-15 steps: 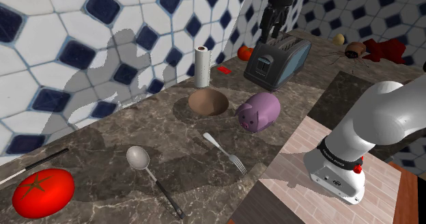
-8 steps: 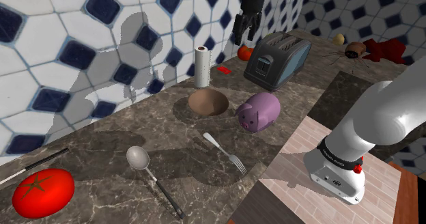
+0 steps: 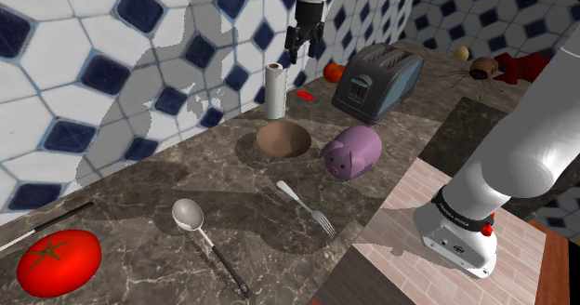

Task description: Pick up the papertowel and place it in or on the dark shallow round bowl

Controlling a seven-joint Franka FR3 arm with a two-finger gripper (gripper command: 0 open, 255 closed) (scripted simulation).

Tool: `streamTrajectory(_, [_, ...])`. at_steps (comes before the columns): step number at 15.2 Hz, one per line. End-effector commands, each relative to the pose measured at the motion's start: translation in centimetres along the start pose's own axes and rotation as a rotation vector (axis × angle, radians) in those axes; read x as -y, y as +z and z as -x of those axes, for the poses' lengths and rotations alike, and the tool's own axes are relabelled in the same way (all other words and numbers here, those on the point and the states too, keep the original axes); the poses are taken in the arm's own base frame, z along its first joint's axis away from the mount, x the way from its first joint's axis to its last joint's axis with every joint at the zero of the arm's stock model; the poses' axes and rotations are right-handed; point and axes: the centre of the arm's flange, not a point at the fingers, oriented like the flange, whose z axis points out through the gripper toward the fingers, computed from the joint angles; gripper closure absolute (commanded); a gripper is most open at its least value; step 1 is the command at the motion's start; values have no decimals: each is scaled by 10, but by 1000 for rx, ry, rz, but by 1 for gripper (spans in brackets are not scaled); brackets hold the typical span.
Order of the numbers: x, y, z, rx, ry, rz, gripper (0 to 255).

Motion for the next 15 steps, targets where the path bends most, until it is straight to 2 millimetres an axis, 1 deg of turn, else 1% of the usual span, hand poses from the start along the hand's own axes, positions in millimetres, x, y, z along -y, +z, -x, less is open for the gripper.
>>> streamTrajectory(1, [3,10,-26,-6,0,4,0])
streamTrajectory(9, [15,43,-122,-24,0,21,0])
streamTrajectory(15, [15,74,-123,-24,0,21,0])
